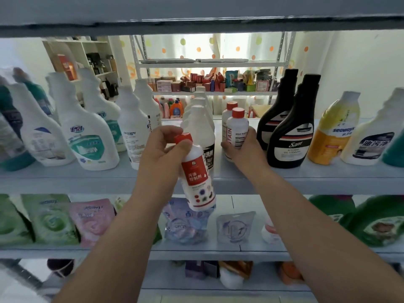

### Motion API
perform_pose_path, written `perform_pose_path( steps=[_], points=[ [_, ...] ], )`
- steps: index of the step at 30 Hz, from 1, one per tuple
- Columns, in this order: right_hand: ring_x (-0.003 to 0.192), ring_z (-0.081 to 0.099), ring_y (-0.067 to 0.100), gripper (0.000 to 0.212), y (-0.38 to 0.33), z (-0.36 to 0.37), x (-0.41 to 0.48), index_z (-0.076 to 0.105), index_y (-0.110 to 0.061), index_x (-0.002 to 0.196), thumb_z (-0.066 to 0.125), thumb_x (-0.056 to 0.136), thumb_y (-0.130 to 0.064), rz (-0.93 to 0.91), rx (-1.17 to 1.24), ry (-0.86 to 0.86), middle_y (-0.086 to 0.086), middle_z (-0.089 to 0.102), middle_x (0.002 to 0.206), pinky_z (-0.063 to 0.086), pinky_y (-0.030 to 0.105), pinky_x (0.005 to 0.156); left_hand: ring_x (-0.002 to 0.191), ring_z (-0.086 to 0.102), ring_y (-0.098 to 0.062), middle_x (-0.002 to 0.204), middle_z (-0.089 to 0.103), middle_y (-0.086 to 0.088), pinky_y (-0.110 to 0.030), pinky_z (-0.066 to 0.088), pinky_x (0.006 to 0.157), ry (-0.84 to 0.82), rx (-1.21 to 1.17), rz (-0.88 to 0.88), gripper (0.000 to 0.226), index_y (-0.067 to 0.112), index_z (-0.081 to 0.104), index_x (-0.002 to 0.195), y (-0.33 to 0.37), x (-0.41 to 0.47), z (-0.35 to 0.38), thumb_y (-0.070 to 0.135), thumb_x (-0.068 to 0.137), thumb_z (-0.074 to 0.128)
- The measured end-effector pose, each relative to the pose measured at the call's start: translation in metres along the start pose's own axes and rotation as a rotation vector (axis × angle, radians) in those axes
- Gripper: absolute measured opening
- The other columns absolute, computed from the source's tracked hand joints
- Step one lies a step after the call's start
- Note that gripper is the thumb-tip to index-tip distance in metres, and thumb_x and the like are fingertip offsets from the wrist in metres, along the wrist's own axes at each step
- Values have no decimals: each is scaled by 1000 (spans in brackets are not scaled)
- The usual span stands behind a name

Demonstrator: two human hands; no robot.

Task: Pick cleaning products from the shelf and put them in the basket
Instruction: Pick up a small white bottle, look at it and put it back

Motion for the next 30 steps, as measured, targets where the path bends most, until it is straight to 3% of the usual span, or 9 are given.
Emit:
perform_pose_path(
  steps=[4,8,11,14,17,19,23,28,30],
  points=[
    [139,48,28,100,0,-2,-22,14,-19,161,78,88,-42,-11,-65,-77,7,48,154,43,47,115,96,73,-20,109,75,0,-39,61,79,10,-175,-169,20,31,71,95,-27,-12,-8,11,92,67],
    [133,45,13,67,-5,-9,-89,34,-28,155,66,97,-41,-166,-84,0,-1,43,150,35,24,105,93,76,-34,104,75,-16,-48,63,74,-29,-377,-285,17,20,68,99,-44,-26,-7,12,92,55],
    [121,58,2,50,-12,10,-145,48,-39,140,50,96,-63,-174,117,-288,-14,59,135,48,15,94,81,76,-31,88,72,-13,-43,63,67,-68,-574,-335,18,15,64,100,-55,-35,-4,17,90,49],
    [116,68,14,36,-7,36,-191,61,-43,127,48,95,-54,86,528,-550,-9,72,122,59,32,91,75,73,-29,80,69,-9,-40,61,68,-155,-741,-362,21,13,62,100,-59,-46,4,21,82,53],
    [123,65,34,45,2,54,-222,60,-26,132,58,88,-34,308,855,-637,9,70,130,52,57,103,73,70,-28,78,68,-9,-39,61,72,-171,-845,-360,26,11,59,99,-63,-57,11,19,74,61],
    [119,67,35,63,7,55,-235,55,-20,132,69,72,-29,329,930,-620,10,71,127,53,59,101,79,71,-28,83,72,-11,-40,62,76,-139,-728,-403,29,9,60,109,-71,-67,14,24,84,57],
    [111,71,21,59,16,33,-244,49,-41,116,76,63,-38,151,721,-412,-2,70,117,62,37,83,99,74,-31,109,76,-14,-50,58,92,-189,-387,-659,63,6,61,132,-91,-113,20,57,99,45],
    [98,66,2,50,20,17,-257,44,-53,96,82,65,-47,-26,467,-225,-17,61,101,58,20,70,105,73,-36,116,76,-11,-64,56,90,-238,-222,-659,48,19,57,133,-107,-174,9,48,109,27],
    [102,63,0,57,18,19,-265,42,-48,100,85,63,-52,-59,432,-262,-17,57,104,58,19,69,105,74,-36,116,76,-12,-56,61,85,-183,-319,-709,45,24,62,126,-109,-186,6,45,110,26]
  ],
)
Point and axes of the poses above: each hand's wrist, its own x-axis towards the middle knuckle, its own z-axis out of the palm, y = z × x, the point moved 6 cm from there along x, towards the middle knuckle
